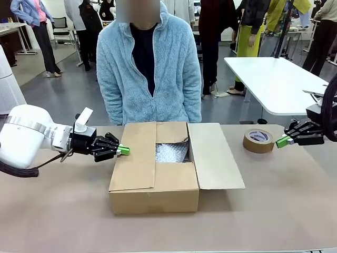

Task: Wrap the clocks to prevent damage.
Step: Push the left (or right) flap of the Package Box to close it.

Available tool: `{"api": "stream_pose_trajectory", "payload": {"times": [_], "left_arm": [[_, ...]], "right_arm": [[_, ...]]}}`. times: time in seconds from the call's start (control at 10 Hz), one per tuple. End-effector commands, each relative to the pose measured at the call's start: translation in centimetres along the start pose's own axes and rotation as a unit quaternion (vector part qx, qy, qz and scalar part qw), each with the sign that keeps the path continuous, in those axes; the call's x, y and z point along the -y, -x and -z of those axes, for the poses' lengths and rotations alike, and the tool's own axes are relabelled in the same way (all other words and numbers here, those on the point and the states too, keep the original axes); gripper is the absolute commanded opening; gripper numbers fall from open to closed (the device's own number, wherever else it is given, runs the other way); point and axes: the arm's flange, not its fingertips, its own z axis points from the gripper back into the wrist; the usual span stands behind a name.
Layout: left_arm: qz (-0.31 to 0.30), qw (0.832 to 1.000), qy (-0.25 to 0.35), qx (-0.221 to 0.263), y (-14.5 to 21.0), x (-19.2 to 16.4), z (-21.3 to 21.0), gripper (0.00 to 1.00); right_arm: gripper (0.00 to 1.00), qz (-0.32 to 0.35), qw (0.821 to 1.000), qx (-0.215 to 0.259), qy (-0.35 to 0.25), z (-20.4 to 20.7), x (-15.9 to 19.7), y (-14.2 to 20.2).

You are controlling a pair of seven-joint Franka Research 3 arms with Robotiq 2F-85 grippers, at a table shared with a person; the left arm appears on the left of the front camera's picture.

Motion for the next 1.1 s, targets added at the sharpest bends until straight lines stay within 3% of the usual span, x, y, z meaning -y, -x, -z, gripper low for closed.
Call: {"api": "stream_pose_trajectory", "payload": {"times": [0.0, 0.2, 0.3, 0.7, 1.0], "left_arm": [[-0.003, 1.000, -0.005, 0.002, 0.4, 0.0, 0.2, 0.00], [-0.003, 1.000, -0.005, 0.002, 0.4, 0.0, 0.2, 0.00], [-0.003, 1.000, -0.005, 0.002, 0.4, 0.0, 0.2, 0.00], [-0.003, 1.000, -0.005, 0.002, 0.4, 0.0, 0.2, 0.00], [-0.003, 1.000, -0.005, 0.002, 0.4, 0.0, 0.2, 0.00]], "right_arm": [[0.01, 0.000, 1.000, 0.000, 0.000, 0.0, 0.0, 0.0], [0.01, 0.025, 0.993, -0.003, 0.113, 2.9, 2.4, 2.2], [0.01, 0.017, 0.991, -0.006, 0.135, 4.6, 3.4, 3.5], [0.01, -0.003, 0.994, 0.049, 0.103, 8.1, 4.9, 4.9], [0.01, 0.019, 0.993, 0.021, 0.117, 8.1, 4.9, 4.8]]}}
